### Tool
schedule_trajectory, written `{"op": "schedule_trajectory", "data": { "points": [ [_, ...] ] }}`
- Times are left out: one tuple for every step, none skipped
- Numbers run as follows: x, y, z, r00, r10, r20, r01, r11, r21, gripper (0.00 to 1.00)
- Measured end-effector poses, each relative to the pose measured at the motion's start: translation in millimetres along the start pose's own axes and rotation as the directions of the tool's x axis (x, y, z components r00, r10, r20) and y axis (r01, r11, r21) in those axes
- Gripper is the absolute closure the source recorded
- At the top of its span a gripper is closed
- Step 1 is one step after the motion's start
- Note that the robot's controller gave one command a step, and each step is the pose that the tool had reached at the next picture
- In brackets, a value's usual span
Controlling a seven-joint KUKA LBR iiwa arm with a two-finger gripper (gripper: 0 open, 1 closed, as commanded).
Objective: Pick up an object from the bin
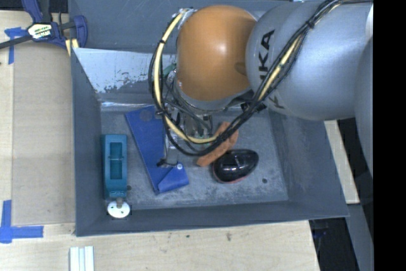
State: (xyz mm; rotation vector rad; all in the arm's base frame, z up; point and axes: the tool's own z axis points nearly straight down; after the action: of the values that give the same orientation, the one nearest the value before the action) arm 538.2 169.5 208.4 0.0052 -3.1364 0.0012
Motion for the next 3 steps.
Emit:
{"op": "schedule_trajectory", "data": {
  "points": [
    [-1.3,-1,-5,1.0,0.003,0.008,-0.003,1.0,-0.002,0.0],
    [10.1,-41,43,0.999,0.05,0.014,-0.05,0.999,-0.005,0.0],
    [17.3,-59,84,1.0,0.003,0.005,-0.003,1.0,0.002,0.0]
  ]
}}
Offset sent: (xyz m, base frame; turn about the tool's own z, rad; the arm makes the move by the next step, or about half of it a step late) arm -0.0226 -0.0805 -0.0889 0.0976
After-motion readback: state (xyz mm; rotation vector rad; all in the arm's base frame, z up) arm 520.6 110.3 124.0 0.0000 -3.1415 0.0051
